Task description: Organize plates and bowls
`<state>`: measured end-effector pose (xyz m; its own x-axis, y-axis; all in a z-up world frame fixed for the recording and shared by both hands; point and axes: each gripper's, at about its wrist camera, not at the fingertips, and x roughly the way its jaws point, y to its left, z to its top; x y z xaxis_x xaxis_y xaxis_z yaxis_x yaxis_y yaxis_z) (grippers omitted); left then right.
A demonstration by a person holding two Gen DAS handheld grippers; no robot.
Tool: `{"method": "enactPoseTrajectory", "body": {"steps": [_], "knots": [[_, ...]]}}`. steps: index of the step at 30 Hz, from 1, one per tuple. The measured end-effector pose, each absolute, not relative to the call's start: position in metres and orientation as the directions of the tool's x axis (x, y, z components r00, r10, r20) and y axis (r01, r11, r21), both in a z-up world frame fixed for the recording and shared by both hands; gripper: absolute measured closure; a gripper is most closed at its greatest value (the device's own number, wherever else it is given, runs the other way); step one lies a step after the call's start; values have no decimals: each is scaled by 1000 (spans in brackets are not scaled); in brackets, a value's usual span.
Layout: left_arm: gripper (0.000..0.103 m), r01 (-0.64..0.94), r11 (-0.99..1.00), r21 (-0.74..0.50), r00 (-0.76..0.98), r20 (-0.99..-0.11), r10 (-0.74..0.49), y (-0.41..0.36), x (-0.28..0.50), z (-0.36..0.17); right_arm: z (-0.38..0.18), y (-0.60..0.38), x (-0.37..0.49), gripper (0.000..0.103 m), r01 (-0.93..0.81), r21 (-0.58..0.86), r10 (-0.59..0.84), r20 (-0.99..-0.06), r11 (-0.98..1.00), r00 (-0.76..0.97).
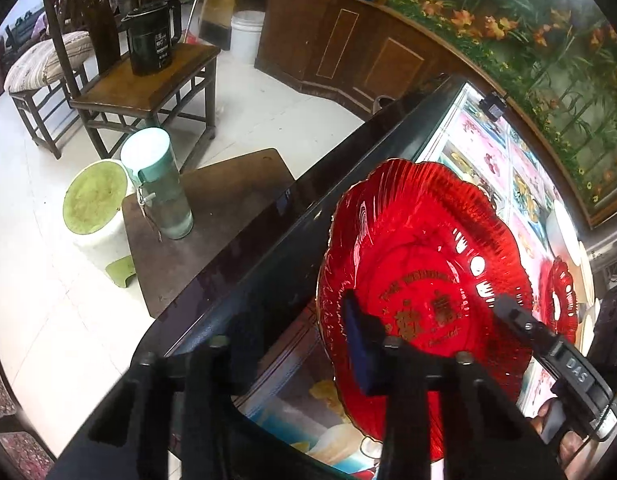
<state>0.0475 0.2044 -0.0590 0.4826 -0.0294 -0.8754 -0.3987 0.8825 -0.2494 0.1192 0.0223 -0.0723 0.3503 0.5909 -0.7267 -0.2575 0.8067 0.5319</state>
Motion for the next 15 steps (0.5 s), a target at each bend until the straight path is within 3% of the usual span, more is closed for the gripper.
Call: {"method": "enactPoseTrajectory", "body": {"steps": [2,5,7,15], "knots": [[81,-390,888,-245,487,-873,-27,202,48,-60,-75,24,119,79,-246,517,572,-736,820,362],[88,-370,899,-236,496,-868,-24,197,48,-60,-79,21,120,92,-230,508,557,-743,830,370],[95,-349,914,-207,498,-867,-7,191,49,-59,-80,19,121,95,-223,511,557,-741,830,376],[94,-293,946,-140,499,-866,26,178,47,-59,-75,22,113,96,-255,418,489,-757,872,434]]}}
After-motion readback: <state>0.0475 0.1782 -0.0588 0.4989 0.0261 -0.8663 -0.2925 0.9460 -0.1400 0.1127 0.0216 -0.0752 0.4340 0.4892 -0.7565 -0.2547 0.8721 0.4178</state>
